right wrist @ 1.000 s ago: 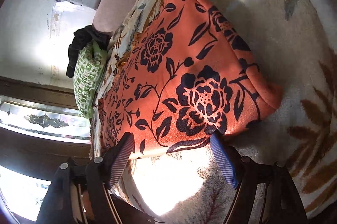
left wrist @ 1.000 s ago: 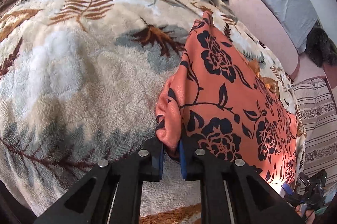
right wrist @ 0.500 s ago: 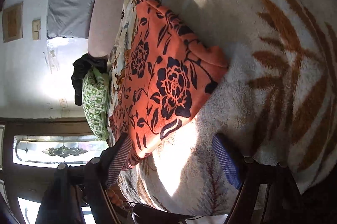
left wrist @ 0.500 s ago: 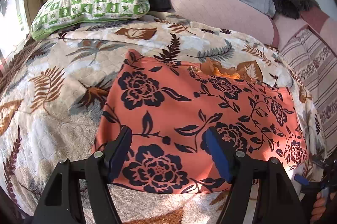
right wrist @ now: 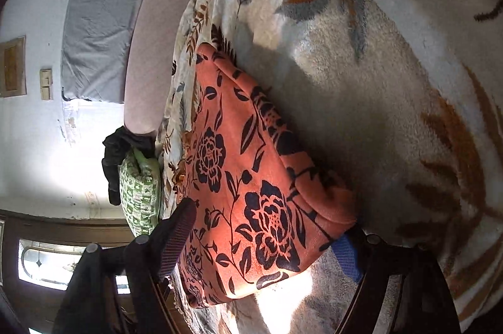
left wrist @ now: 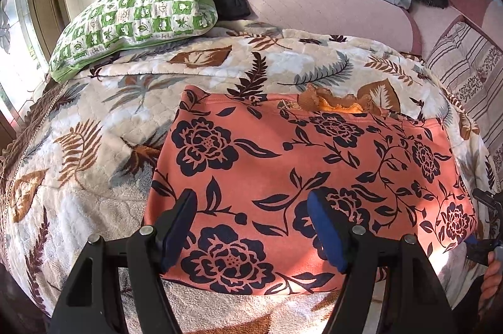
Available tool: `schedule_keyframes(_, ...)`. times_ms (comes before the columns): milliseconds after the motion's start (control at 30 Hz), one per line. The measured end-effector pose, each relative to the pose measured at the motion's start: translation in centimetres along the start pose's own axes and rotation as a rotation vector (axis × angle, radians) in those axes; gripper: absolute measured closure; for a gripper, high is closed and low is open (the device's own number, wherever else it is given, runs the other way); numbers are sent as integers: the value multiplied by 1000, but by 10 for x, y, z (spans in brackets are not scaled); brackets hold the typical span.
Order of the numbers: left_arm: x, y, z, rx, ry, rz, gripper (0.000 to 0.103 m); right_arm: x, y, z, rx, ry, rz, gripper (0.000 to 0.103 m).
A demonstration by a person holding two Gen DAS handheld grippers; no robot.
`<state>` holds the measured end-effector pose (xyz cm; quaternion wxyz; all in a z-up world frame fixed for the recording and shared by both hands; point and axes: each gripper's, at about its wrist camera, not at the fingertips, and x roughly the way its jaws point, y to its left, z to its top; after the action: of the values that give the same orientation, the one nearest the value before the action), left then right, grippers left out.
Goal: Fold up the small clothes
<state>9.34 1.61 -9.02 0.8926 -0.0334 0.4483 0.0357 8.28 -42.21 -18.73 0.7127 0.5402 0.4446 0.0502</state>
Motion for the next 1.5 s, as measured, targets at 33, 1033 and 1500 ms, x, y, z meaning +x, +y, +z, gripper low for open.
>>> schedule_keyframes(33, 2, 1, 0, -2, 5, 1, 30, -1, 1, 0, -4, -4, -4, 20)
schedule_keyframes(1033, 54, -58, 25, 176, -37, -47, 16, -6, 27, -11, -292, 15, -236, 20)
schedule_keyframes(1500, 95, -58, 16, 210, 80, -117, 6, -119, 60, -87, -378, -202, -199, 13)
